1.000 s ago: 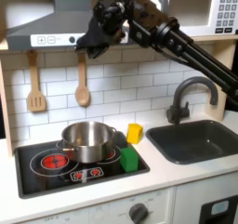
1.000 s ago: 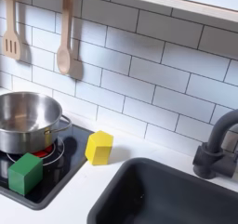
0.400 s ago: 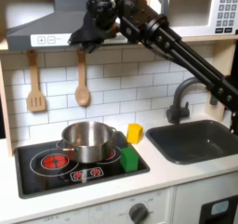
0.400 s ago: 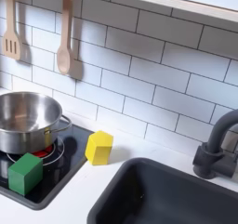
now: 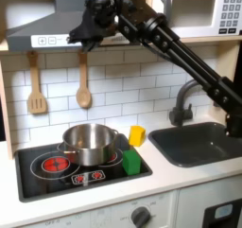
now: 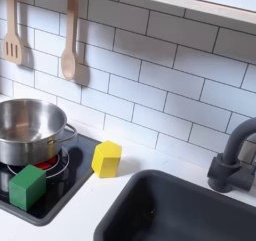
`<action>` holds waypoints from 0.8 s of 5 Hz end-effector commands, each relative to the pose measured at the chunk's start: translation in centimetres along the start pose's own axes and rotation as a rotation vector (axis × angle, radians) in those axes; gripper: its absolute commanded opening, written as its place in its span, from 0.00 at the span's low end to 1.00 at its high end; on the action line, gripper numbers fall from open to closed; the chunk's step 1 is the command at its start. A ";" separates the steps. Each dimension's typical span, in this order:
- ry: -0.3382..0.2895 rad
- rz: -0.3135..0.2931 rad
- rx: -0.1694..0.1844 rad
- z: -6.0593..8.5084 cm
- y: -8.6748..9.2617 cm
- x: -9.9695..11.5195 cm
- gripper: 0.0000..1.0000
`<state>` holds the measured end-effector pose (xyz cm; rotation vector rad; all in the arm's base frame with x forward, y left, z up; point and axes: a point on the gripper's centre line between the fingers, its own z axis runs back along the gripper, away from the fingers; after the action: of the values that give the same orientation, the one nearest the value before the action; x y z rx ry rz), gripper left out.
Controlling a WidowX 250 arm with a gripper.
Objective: Push button
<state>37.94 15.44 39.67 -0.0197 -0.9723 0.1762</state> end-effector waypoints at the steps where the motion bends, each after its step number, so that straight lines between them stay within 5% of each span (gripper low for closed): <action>1: 0.001 -0.015 -0.016 -0.2 -0.6 0.3 0.00; 4: 0.009 -0.024 -0.032 -1.1 -1.3 0.7 0.00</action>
<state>39.30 14.70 39.65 -0.0329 -0.9647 0.1469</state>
